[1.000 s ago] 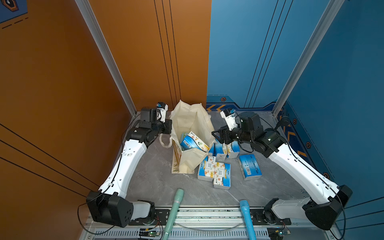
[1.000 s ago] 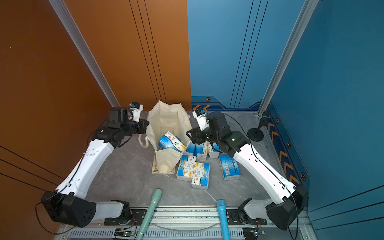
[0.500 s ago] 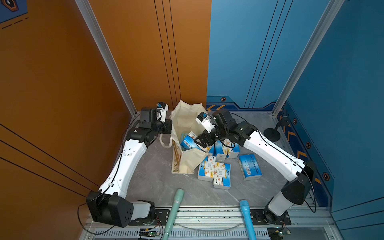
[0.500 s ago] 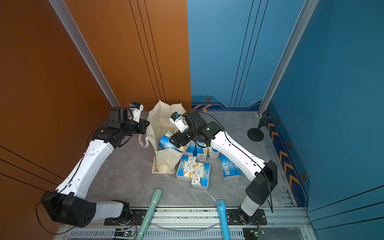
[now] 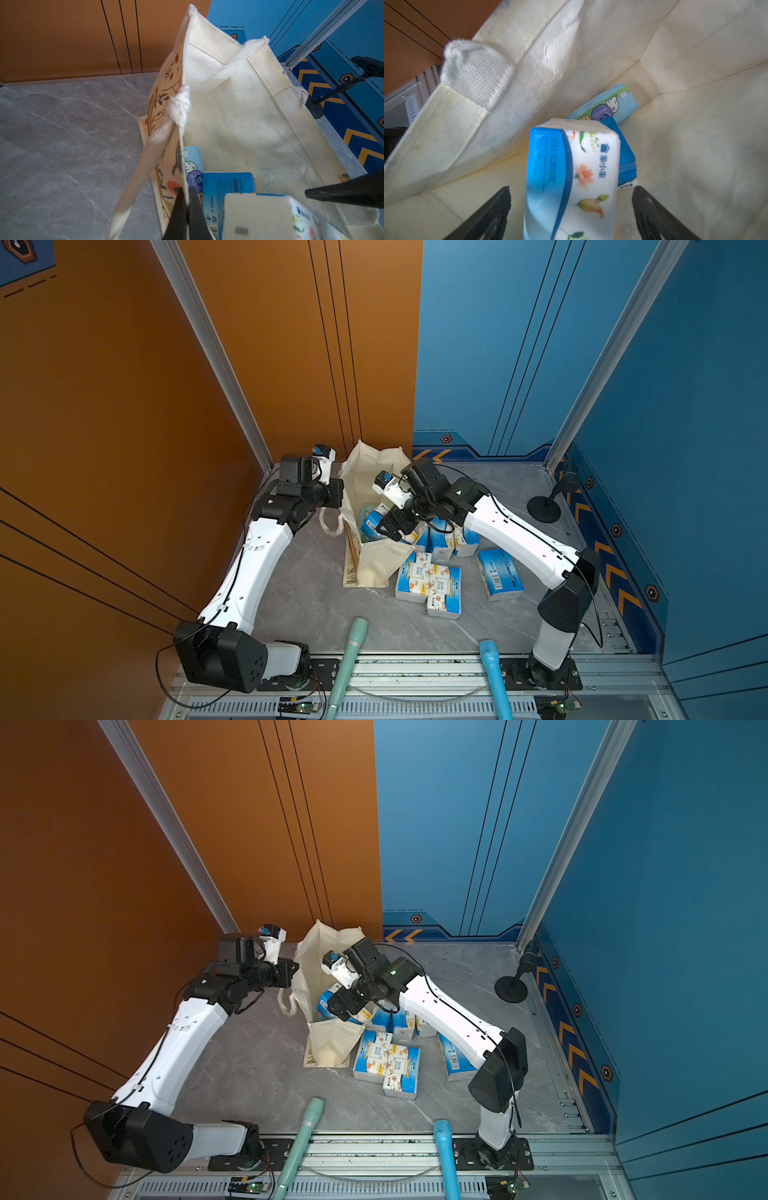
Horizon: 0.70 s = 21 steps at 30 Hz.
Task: Put tissues into the canvas bag
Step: Adjust the pack of facial tissues in the canvas bag.
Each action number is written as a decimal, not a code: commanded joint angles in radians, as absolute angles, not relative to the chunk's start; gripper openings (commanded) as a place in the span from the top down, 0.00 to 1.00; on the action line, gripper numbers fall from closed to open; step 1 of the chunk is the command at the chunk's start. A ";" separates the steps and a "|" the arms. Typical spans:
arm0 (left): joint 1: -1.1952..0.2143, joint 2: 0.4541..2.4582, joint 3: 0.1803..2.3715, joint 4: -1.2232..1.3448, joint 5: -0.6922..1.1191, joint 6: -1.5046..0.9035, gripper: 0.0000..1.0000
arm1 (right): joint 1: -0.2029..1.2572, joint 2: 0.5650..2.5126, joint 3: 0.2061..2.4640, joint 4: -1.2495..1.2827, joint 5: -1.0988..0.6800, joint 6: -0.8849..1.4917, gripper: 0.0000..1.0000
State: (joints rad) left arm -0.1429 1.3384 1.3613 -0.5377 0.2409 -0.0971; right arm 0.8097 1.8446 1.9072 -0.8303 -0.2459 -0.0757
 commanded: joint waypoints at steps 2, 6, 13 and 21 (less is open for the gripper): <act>-0.135 1.349 1.365 -0.520 0.265 -0.089 1.00 | 0.818 1.908 1.980 -0.892 -0.197 -0.091 0.09; -0.132 1.350 1.367 -0.519 0.262 -0.086 1.00 | 0.821 1.956 2.033 -0.915 -0.209 -0.091 0.20; -0.128 1.351 1.365 -0.520 0.266 -0.083 1.00 | 0.834 1.982 2.091 -0.915 -0.191 -0.078 0.61; -0.128 1.364 1.366 -0.520 0.273 -0.083 1.00 | 0.862 1.935 2.119 -0.764 -0.056 -0.066 0.69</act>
